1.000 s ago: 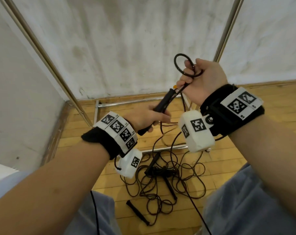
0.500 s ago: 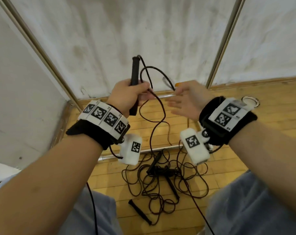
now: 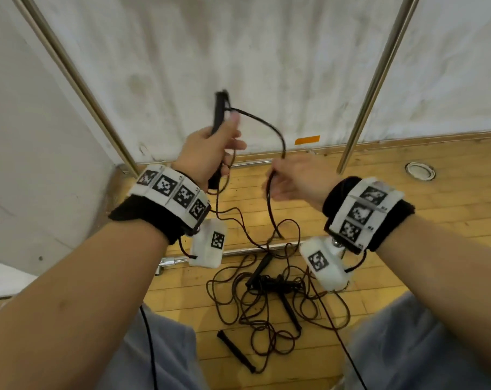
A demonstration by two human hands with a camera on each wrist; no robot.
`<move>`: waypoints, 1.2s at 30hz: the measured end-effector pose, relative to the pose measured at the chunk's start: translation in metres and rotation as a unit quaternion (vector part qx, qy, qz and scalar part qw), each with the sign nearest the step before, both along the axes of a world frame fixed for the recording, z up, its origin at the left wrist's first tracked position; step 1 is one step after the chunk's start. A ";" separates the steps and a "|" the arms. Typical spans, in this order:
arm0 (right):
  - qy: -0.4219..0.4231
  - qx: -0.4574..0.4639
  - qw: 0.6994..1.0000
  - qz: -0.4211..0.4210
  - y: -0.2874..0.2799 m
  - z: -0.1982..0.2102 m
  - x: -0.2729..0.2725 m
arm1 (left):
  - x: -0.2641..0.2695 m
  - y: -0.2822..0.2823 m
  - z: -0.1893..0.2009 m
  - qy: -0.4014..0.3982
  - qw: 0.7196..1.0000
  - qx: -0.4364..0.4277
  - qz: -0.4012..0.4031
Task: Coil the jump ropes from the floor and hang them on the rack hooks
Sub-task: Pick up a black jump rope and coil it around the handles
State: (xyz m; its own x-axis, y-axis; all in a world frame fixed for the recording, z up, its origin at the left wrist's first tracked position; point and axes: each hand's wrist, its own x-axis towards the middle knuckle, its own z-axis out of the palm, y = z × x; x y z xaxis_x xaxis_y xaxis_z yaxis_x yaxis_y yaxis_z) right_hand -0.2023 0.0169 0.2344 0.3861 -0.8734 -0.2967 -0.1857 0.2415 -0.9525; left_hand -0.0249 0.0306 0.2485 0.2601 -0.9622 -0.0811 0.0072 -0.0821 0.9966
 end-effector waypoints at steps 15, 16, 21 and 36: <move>-0.309 0.049 0.907 -0.281 -0.035 0.038 -0.045 | -0.041 0.013 -0.033 -0.238 0.961 0.050 -0.135; -0.264 0.064 0.928 -0.256 -0.034 0.032 -0.045 | -0.038 0.009 -0.028 -0.205 0.973 0.027 -0.102; -0.016 0.025 0.998 0.058 -0.010 -0.005 -0.020 | -0.028 -0.001 -0.002 -0.005 0.999 -0.013 -0.034; -0.057 -0.050 0.997 0.015 -0.001 0.009 -0.004 | -0.002 0.004 -0.001 0.014 0.999 0.013 -0.032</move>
